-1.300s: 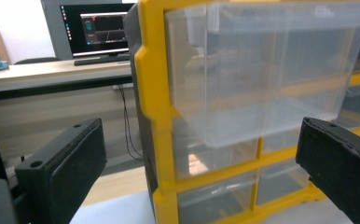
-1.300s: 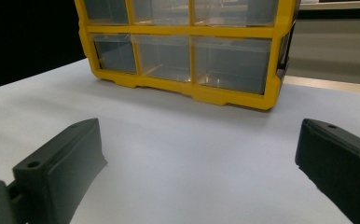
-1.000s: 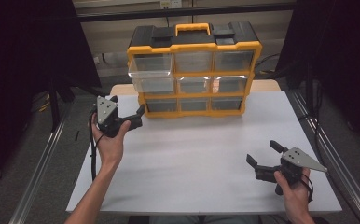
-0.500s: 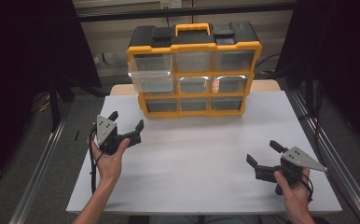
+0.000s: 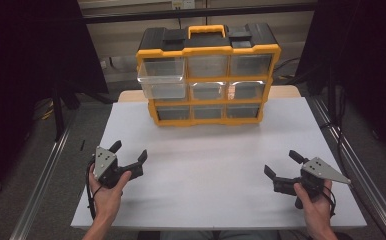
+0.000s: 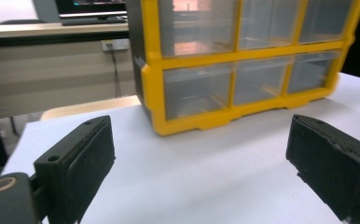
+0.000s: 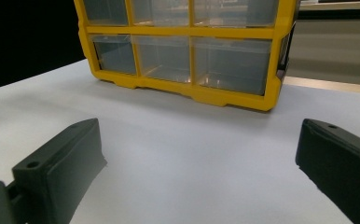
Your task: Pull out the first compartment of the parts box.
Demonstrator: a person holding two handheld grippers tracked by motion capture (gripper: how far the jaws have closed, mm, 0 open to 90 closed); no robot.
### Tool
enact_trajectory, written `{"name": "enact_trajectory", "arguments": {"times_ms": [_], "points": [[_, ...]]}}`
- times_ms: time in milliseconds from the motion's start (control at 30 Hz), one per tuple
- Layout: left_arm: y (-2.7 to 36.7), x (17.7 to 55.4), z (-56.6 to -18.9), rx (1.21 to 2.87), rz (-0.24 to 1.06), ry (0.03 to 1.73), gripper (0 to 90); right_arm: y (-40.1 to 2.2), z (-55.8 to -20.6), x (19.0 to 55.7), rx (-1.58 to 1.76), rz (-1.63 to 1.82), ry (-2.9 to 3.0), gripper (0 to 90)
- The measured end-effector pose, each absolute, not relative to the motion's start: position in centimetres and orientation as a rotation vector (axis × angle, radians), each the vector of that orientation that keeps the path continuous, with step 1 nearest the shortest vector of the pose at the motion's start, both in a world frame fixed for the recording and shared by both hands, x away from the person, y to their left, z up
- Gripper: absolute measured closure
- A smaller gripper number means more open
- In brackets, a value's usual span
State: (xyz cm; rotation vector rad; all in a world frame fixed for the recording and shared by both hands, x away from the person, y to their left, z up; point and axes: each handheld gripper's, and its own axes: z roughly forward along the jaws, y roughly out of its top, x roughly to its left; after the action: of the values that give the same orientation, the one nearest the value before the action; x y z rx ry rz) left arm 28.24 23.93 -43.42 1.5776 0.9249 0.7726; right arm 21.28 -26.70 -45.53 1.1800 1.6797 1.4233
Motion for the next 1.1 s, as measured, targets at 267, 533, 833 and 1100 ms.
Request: {"name": "enact_trajectory", "arguments": {"times_ms": [267,533,833,1100], "points": [[25.2,26.7,-43.4,1.564,0.766,0.915,6.0,-26.8,-45.5,21.2,1.187,1.426,1.673,0.4],[25.8,25.0,-44.0,1.577,0.748,0.956,5.2,-27.0,-45.5,21.2,1.194,1.426,1.667,0.5],[26.9,23.9,-44.5,1.596,0.774,0.985,6.0,-27.3,-45.5,21.0,1.210,1.419,1.654,0.5],[27.5,23.9,-44.3,1.559,0.804,0.987,5.7,-27.5,-45.6,21.1,1.226,1.413,1.650,0.6]]}}
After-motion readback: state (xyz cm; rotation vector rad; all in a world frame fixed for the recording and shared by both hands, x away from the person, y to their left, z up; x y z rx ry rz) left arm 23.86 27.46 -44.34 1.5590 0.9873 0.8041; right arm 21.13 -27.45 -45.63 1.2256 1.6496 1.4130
